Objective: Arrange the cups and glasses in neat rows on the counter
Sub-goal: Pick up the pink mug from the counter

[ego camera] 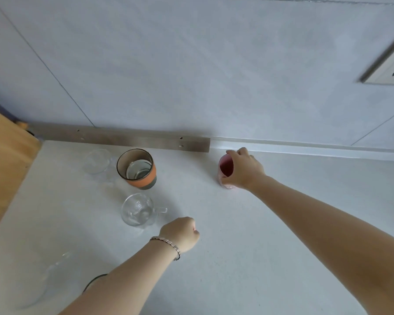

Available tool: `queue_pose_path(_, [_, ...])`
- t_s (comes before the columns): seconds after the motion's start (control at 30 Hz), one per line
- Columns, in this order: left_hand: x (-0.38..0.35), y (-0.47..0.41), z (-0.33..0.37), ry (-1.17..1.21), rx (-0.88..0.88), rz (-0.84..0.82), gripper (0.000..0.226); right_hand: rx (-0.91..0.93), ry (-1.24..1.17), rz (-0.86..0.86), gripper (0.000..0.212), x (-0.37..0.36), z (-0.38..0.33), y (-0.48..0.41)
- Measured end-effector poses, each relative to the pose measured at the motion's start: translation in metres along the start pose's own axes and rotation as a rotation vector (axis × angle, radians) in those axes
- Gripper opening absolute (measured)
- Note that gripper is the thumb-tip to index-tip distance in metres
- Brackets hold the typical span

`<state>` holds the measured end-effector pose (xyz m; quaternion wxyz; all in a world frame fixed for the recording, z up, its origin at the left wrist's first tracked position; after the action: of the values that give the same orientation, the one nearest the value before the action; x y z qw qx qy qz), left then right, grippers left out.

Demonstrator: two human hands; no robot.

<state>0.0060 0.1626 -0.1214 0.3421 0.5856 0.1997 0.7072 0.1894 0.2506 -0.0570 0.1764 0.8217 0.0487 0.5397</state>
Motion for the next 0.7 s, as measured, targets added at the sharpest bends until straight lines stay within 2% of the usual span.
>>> queue_pose_path(0.27, [0.003, 0.002, 0.000, 0.012, -0.023, 0.004, 0.011, 0.115, 0.023, 0.020, 0.081, -0.003, -0.005, -0.016])
queue_pose_path(0.47, [0.006, 0.009, 0.001, -0.012, -0.017, 0.014, 0.011, 0.043, -0.052, 0.086, 0.098, -0.011, 0.007, 0.026])
queue_pose_path(0.57, [-0.001, 0.014, 0.010, -0.058, -0.043, -0.007, 0.011, -0.090, -0.165, 0.063, 0.081, -0.024, 0.034, 0.073])
queue_pose_path(0.7, [-0.017, 0.020, 0.040, -0.153, -0.090, -0.011, 0.010, -0.229, -0.093, -0.264, 0.050, -0.040, 0.106, 0.148])
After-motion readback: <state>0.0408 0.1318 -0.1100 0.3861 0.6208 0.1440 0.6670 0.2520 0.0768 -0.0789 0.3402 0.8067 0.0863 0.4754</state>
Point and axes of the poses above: each hand's wrist, its own y-axis away from the middle knuckle, its own x-axis out of the back of the hand, z = x × y, the point moved 6 cm from there along -y, towards the middle knuckle, and after that the axes turned 5 degrees about -y, right-handed, at the moved point
